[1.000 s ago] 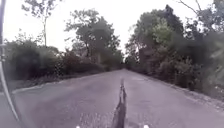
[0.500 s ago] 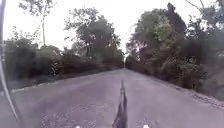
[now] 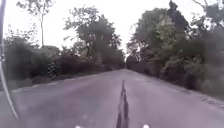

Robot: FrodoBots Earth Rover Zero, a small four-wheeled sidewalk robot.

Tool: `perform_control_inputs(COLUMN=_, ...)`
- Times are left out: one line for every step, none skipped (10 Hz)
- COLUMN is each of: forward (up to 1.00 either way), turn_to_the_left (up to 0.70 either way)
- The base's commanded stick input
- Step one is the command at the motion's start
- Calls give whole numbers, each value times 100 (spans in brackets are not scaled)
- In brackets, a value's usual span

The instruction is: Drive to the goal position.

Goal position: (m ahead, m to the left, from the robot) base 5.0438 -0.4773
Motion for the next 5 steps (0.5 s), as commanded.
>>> perform_control_inputs(forward=70, turn_to_the_left=0)
perform_control_inputs(forward=70, turn_to_the_left=0)
perform_control_inputs(forward=70, turn_to_the_left=0)
perform_control_inputs(forward=70, turn_to_the_left=0)
perform_control_inputs(forward=70, turn_to_the_left=0)
